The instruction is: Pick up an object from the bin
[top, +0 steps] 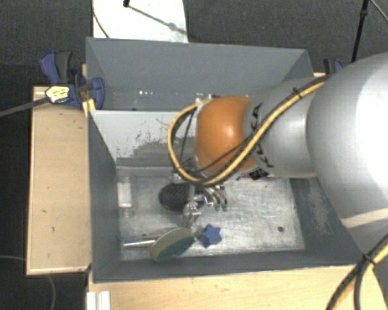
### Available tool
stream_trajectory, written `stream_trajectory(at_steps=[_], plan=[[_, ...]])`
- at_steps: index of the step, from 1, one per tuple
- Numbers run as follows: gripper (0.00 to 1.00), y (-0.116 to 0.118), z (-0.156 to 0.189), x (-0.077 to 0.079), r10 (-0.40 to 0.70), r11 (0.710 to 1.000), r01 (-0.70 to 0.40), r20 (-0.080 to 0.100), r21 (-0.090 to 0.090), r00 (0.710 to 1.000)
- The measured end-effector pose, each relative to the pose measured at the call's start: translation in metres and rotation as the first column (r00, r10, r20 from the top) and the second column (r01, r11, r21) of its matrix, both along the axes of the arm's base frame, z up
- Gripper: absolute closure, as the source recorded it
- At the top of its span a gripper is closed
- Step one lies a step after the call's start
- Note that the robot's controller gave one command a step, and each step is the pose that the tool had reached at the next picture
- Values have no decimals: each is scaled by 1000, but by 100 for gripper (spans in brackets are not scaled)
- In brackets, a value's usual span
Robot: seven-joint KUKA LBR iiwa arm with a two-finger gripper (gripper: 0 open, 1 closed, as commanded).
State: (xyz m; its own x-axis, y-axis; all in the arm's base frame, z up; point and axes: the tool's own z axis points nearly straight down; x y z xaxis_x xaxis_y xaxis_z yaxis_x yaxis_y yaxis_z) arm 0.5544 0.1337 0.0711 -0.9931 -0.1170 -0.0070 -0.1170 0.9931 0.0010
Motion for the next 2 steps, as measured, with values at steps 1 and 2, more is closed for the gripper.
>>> stream_trajectory(at_steps=[1,2], plan=[[100,0,2,1,-5,1000,5,2,2,1000],[100,-6,157,1,125,992,-125,3,-1,992]])
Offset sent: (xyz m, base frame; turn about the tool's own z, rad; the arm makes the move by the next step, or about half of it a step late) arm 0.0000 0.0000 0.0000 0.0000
